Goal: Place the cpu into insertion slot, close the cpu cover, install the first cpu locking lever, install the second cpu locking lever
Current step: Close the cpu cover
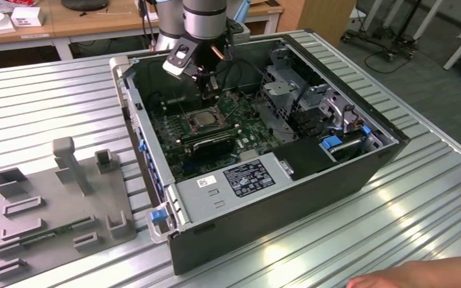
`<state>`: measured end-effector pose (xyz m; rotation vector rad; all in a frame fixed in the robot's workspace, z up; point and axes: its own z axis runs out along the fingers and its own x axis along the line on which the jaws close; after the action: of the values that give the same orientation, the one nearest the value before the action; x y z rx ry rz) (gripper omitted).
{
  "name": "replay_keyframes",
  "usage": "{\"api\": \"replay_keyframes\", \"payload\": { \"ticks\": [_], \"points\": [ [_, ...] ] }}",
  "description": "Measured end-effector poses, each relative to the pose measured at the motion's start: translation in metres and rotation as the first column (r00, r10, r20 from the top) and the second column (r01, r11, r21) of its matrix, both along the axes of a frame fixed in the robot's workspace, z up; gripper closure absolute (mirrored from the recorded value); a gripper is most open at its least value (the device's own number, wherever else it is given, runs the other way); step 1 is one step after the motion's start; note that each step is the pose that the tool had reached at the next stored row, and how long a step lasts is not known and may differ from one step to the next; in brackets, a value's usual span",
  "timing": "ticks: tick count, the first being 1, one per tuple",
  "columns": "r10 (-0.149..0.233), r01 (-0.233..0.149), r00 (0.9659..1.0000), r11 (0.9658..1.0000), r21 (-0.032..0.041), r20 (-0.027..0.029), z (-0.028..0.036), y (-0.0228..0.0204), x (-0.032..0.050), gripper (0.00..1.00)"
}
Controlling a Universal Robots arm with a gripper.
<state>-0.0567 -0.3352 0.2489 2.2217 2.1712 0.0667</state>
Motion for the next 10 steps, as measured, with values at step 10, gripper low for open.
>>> {"api": "replay_keyframes", "payload": {
  "ticks": [10],
  "points": [
    [0.0, 0.0, 1.0, 1.0, -0.0004, -0.0002, 0.0028, -0.0001, 0.0, 0.89]
  ]
}}
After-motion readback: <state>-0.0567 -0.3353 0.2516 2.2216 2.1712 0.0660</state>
